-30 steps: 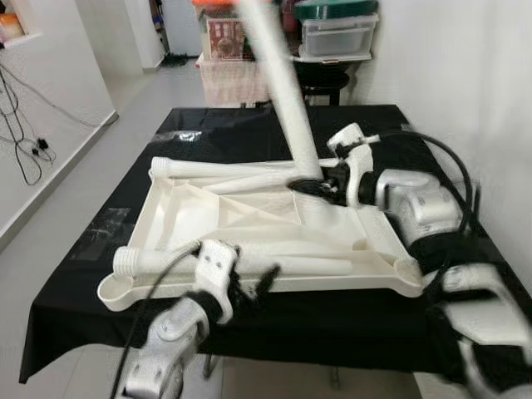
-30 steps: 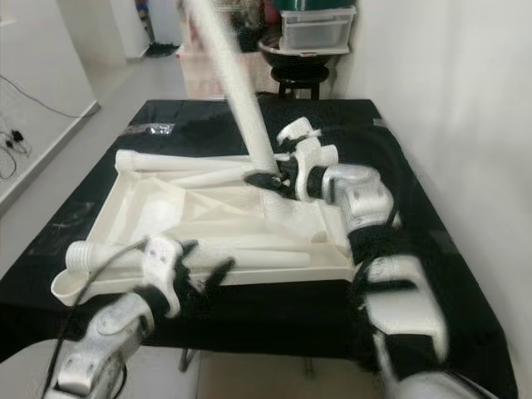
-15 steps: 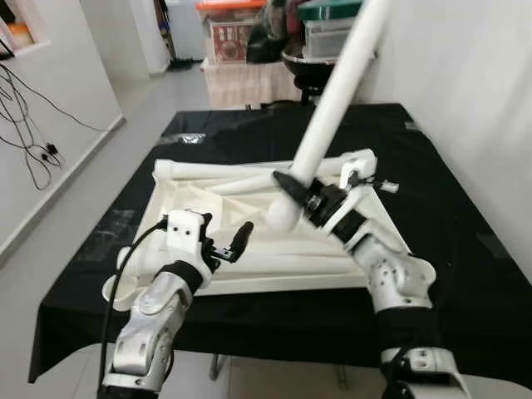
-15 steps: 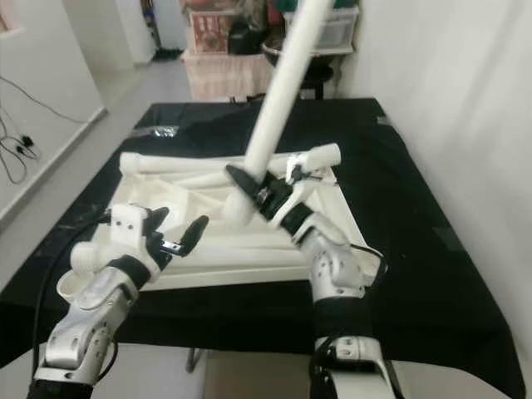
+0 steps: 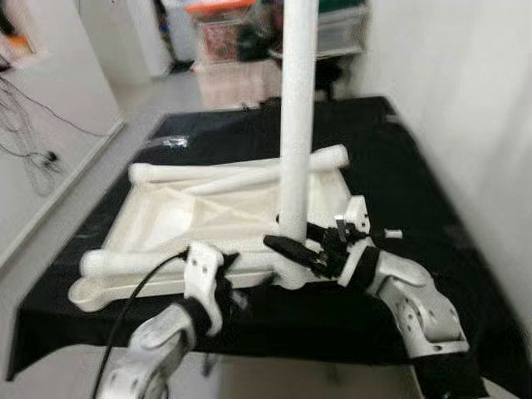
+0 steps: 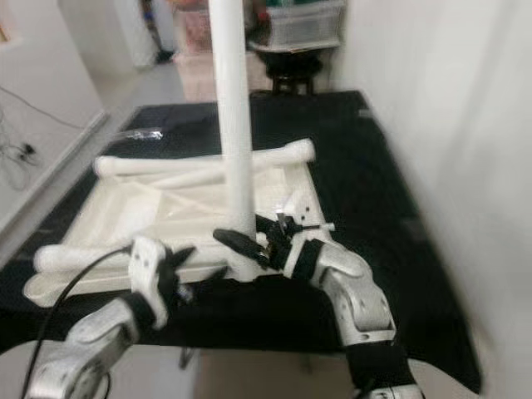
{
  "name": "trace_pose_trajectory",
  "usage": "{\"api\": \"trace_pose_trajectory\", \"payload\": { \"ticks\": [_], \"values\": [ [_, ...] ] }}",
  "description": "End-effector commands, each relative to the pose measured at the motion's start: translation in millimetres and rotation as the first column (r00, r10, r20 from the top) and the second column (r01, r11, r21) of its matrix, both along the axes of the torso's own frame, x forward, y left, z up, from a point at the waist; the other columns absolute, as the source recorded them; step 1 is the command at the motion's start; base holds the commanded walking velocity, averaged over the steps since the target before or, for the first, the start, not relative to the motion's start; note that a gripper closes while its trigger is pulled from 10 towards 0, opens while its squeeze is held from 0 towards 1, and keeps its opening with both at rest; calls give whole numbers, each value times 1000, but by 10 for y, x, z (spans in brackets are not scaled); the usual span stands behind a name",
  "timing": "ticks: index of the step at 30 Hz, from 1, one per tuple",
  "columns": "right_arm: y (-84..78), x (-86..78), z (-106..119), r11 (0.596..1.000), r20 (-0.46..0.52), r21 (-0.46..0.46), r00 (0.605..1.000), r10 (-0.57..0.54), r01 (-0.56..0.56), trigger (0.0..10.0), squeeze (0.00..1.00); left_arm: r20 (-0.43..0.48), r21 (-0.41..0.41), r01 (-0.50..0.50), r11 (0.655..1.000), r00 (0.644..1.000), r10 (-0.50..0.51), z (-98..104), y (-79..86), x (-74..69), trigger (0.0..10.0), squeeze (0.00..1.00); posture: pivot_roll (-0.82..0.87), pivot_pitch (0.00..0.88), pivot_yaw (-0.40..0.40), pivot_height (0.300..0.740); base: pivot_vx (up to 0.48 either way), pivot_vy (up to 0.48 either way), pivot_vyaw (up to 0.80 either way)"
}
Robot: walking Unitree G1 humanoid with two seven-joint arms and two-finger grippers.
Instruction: Building children table
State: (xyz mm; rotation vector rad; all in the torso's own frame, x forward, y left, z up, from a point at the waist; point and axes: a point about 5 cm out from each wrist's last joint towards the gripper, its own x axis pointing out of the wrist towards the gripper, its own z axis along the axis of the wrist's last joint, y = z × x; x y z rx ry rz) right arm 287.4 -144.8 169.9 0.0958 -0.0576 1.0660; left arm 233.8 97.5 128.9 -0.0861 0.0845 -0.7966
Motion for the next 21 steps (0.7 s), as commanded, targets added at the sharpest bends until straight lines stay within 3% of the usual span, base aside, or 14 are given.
{"api": "trace_pose_trajectory", "payload": {
  "ticks": [1, 6, 9, 12, 21],
  "values": [
    [59, -45, 62, 998, 21, 29, 998, 57, -57, 10000, 0, -40, 33, 20, 999, 999, -19, -63, 76, -41, 10000, 0, -60, 0, 101, 740, 0, 0, 0],
    [48, -98, 68, 998, 25, 18, 997, 67, -67, 10000, 0, -49, 30, 29, 999, 998, -27, -52, 83, -78, 10000, 0, -62, 0, 103, 740, 0, 0, 0],
    [-161, -114, 97, 999, 21, 6, 999, 32, -32, 10000, 0, -58, 63, 85, 994, 995, -81, -46, 81, -179, 10000, 0, -67, 7, 108, 740, 0, 0, 0],
    [-312, -73, 121, 999, 24, 12, 999, -39, 38, 10000, 0, -37, 108, 72, 992, 997, -68, -20, 100, -231, 10000, 0, -54, 30, 107, 740, 0, 0, 0],
    [-370, 37, 93, 990, 46, 5, 989, -138, 138, 10000, 0, -2, 176, -1, 984, 1000, 1, -7, 172, -231, 10000, 0, -38, 65, 114, 740, 0, 0, 0]
  ]
}}
